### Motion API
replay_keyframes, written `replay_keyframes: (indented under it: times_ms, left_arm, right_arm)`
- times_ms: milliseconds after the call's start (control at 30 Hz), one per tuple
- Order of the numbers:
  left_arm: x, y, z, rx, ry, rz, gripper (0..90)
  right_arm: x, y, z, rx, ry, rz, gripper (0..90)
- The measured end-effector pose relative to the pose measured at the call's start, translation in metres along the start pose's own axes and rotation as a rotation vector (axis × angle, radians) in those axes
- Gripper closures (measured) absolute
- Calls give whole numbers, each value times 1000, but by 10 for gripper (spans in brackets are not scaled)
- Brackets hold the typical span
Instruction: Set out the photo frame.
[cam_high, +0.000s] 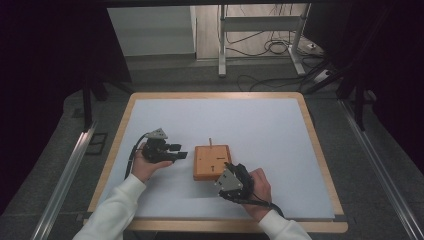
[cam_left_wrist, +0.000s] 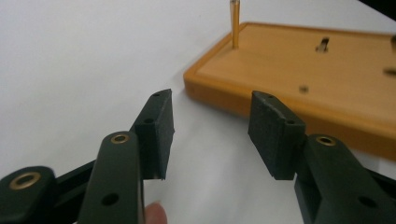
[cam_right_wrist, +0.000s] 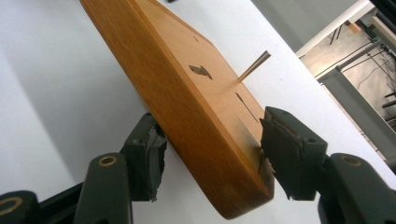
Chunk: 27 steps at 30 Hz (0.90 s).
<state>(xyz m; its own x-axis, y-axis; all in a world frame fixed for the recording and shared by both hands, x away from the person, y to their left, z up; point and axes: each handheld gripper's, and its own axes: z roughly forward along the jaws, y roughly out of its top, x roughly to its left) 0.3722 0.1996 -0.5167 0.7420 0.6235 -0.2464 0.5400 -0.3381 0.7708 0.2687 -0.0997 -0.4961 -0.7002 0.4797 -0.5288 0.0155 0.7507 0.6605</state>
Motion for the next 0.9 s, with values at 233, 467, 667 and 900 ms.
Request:
replay_keyframes:
  times_ms: [233, 467, 667, 900]
  left_arm:
    - [-1, -10, -4, 15, 4, -2, 497]
    - [-2, -13, -2, 35, 8, 9, 494]
    - [-6, -16, -2, 47, 37, 28, 483]
    - [-11, -20, -10, 44, 75, 39, 414]
  right_arm:
    - [-6, 2, -1, -6, -14, 8, 444]
    - [-8, 3, 0, -3, -15, 10, 445]
    - [-13, 5, 1, -3, -11, 15, 458]
    - [-16, 11, 2, 11, -3, 0, 471]
